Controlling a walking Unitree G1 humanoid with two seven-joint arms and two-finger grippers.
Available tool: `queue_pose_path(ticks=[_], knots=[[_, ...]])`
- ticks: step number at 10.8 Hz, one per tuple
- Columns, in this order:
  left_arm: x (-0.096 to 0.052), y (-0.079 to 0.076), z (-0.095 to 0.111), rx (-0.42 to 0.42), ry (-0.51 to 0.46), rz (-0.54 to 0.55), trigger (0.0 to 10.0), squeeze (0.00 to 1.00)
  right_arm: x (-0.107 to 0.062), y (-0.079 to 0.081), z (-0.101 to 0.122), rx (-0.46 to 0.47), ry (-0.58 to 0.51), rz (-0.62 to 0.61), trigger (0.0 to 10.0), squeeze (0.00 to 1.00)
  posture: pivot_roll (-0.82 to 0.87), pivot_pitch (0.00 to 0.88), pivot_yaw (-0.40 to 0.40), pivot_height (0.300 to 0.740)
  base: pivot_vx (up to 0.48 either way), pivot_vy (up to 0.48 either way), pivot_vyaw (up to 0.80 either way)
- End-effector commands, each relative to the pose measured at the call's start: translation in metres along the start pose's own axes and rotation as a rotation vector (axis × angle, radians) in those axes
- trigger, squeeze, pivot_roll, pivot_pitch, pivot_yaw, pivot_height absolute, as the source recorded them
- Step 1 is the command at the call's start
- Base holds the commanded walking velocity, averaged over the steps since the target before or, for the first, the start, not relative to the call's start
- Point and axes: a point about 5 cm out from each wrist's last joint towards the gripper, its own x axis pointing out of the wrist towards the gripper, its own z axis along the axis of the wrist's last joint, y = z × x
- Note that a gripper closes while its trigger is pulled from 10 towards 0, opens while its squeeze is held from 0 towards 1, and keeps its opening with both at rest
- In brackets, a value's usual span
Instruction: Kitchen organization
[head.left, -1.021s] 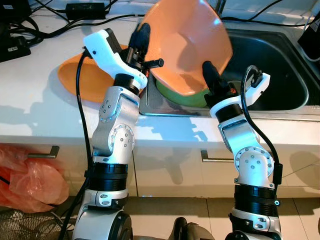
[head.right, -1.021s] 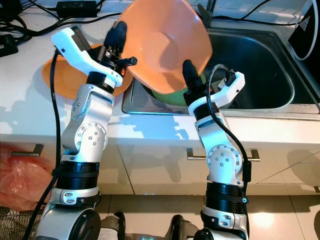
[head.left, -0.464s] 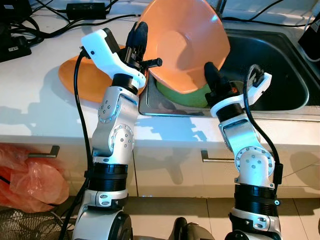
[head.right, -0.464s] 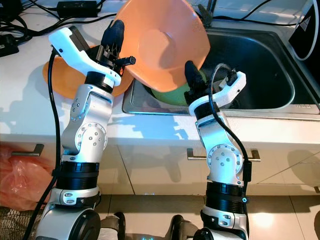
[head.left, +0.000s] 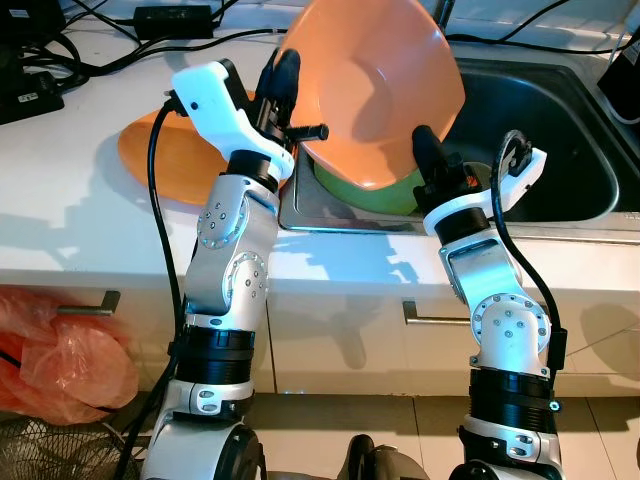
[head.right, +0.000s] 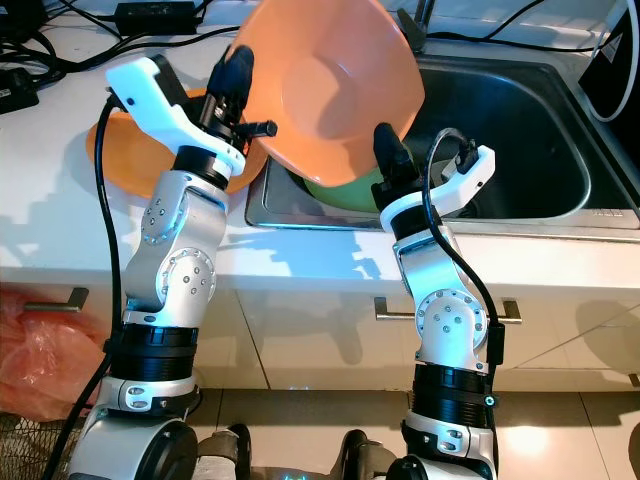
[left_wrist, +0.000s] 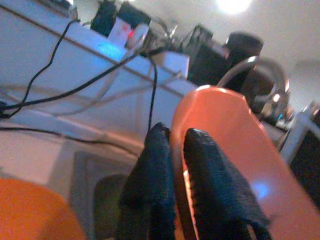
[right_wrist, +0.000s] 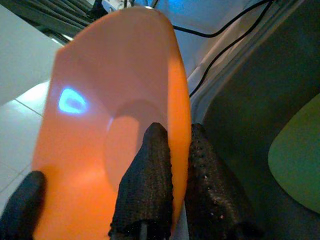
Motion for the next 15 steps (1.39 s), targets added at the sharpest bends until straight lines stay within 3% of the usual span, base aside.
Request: queue_pose_path(ticks=[1,3,4,5,7,8,9,10,11,15], knots=[[0.001,-0.016,-0.007,0.014,0.034,-0.068,10.0,1.0,0.0,0.002,-0.003,-0.01,0.018,0.014,0.0,0.0,0.15,0.174,-0.055,0.74,0.0,0.0,0.0],[0.001,-0.015,-0.01,0.027,0.051,-0.053,10.0,1.0,0.0,0.002,-0.002,-0.003,0.011,0.011,0.0,0.0,0.15,0.175,-0.054,0.74,0.0,0.0,0.0],[0.001,-0.015,-0.01,0.038,0.056,-0.055,10.0,0.76,0.0,0.002,-0.001,0.007,0.005,0.01,0.0,0.0,0.15,0.175,-0.054,0.74,0.0,0.0,0.0],[0.001,-0.015,-0.011,0.037,0.059,-0.052,10.0,0.0,0.0,0.001,0.001,0.031,-0.01,0.006,0.0,0.0,0.15,0.175,-0.055,0.74,0.0,0.0,0.0],[0.001,-0.015,-0.012,0.036,0.064,-0.048,10.0,0.0,0.002,0.001,0.008,0.079,-0.053,-0.008,0.0,0.0,0.15,0.175,-0.054,0.74,0.0,0.0,0.0],[0.001,-0.014,-0.013,0.043,0.07,-0.046,10.0,0.23,0.005,0.003,0.016,0.115,-0.096,-0.014,0.0,0.0,0.15,0.175,-0.055,0.74,0.0,0.0,0.0],[0.0,-0.014,-0.014,0.039,0.074,-0.051,10.0,1.0,0.008,0.004,0.022,0.129,-0.122,-0.012,0.0,0.0,0.15,0.174,-0.055,0.74,0.0,0.0,0.0],[0.0,-0.015,-0.014,0.059,0.08,-0.058,10.0,0.44,0.009,0.004,0.023,0.141,-0.133,-0.013,0.0,0.0,0.15,0.173,-0.055,0.74,0.0,0.0,0.0],[0.0,-0.014,-0.015,0.059,0.082,-0.053,10.0,0.0,0.011,0.003,0.026,0.164,-0.151,-0.021,0.0,0.0,0.15,0.171,-0.055,0.74,0.0,0.0,0.0],[-0.001,-0.017,-0.017,0.081,0.096,-0.077,10.0,0.0,0.017,-0.014,0.051,0.094,-0.252,-0.119,0.0,0.0,0.15,0.165,-0.056,0.74,0.0,0.0,0.0]])
